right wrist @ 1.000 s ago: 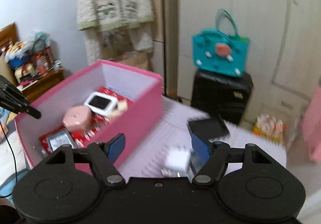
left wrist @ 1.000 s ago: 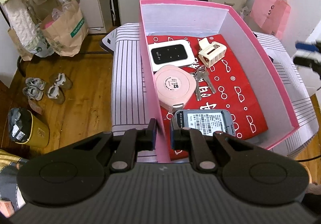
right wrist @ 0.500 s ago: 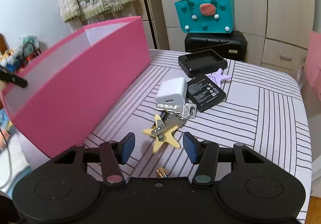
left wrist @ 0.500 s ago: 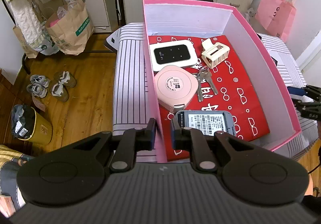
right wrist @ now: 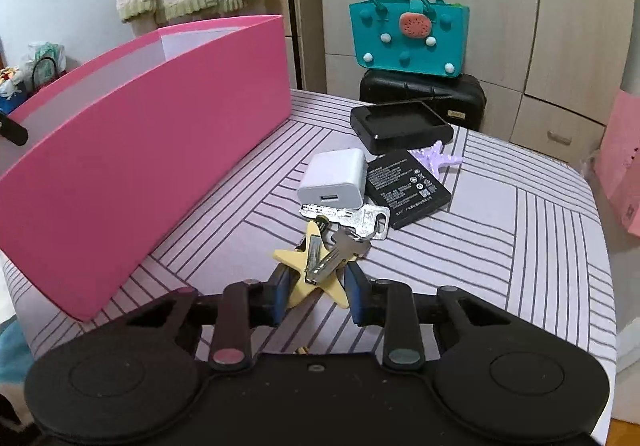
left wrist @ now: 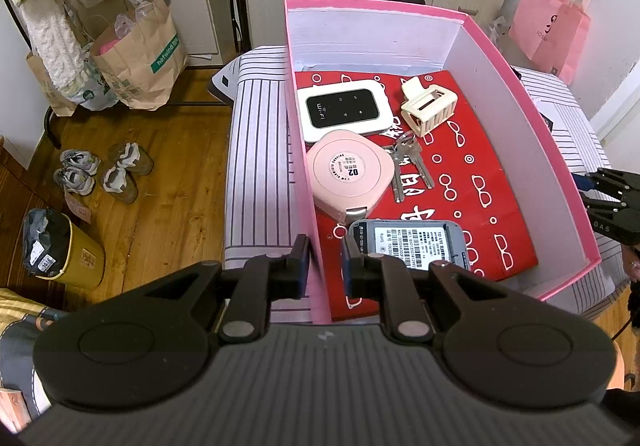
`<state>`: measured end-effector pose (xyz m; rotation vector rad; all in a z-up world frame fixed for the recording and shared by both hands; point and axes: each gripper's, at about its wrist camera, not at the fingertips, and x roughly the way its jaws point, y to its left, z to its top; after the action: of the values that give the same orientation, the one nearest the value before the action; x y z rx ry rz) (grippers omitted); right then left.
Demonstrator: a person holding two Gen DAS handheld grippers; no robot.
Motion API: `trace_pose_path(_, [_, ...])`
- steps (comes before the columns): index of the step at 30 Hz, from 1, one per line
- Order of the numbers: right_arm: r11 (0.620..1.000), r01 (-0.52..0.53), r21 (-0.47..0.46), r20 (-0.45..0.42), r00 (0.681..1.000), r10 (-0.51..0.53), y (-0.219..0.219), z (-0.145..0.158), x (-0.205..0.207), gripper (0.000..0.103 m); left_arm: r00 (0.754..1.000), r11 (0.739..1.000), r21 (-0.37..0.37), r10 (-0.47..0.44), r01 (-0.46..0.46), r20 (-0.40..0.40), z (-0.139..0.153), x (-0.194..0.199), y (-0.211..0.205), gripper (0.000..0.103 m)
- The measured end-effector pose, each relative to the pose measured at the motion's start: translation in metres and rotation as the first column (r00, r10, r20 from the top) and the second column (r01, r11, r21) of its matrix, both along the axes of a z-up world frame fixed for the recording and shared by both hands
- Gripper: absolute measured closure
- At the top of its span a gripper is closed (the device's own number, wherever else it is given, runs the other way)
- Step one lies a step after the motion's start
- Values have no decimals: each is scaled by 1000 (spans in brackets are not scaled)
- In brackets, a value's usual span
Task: Organize rigid objects
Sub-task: 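Return the right gripper to the bed and grasp the yellow star keychain, then carry the star keychain into the box and release it beside the keys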
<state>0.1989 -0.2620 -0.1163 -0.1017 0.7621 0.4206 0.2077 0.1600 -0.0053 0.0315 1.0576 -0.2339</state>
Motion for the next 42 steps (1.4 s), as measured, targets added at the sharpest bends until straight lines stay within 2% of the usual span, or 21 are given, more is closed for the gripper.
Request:
trace_pose_path(7, [995, 33, 91, -80, 996, -26, -7, 4, -3, 69, 1000, 1000, 0, -2, 2, 1, 0, 0, 0, 89])
trace_pose_path(15, [978, 11, 210, -148, 989, 21, -6, 13, -10, 69, 1000, 1000, 1, -10, 10, 4, 2, 0, -2, 89])
trace_pose_path(22, [984, -48, 172, -83, 995, 63, 6, 41, -23, 69, 999, 1000, 6, -30, 30, 10, 3, -1, 0, 89])
trace_pose_path(24, [982, -61, 177, -54, 996, 72, 6, 51, -28, 69, 1000, 1000, -6, -17, 17, -1, 3, 0, -2, 89])
trace_pose_path(29, [969, -141, 205, 8, 990, 142, 14, 84, -30, 69, 1000, 1000, 19, -18, 18, 6, 2, 0, -10, 89])
trace_pose_path(32, [958, -214, 193, 56, 977, 207, 29, 108, -29, 69, 1000, 1000, 21, -17, 16, 12, 2, -2, -6, 89])
trace_pose_path(36, [930, -335, 152, 82, 942, 326, 59, 133, -23, 69, 1000, 1000, 11, -17, 17, 14, 1, -2, -2, 89])
trace_pose_path(39, [905, -415, 98, 65, 910, 410, 91, 139, -11, 69, 1000, 1000, 8, -19, 19, 16, 2, -3, 0, 89])
trace_pose_path(42, [880, -473, 36, 31, 881, 472, 121, 131, 5, 69, 1000, 1000, 12, -13, 12, 26, 2, -4, -1, 89])
